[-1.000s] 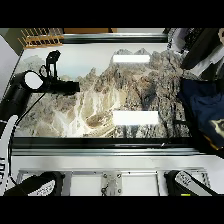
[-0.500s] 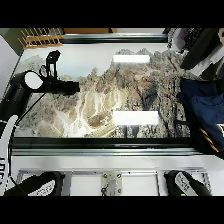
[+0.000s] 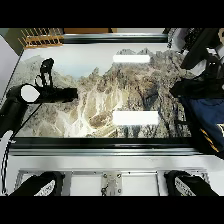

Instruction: Fold the clothes and pants, and hang the long-sleeved shirts on hangers.

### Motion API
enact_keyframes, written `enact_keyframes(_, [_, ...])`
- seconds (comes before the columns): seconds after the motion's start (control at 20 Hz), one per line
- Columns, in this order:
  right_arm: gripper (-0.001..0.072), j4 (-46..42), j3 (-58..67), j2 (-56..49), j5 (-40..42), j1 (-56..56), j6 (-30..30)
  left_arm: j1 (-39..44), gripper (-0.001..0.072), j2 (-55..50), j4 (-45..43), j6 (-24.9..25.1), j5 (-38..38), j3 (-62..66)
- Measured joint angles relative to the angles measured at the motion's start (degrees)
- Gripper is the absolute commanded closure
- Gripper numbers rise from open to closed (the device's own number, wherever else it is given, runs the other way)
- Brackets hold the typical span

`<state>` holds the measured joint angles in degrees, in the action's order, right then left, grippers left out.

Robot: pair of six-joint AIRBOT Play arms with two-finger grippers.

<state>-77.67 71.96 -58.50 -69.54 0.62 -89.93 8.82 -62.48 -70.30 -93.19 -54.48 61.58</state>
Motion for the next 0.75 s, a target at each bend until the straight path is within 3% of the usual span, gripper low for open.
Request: enact_keyframes(0.75, [0.0693, 0.79, -0.17, -0.9, -0.92, -3.41, 0.02, 0.0, 0.0699, 2.69, -0.07, -0.5, 0.72, -1.95])
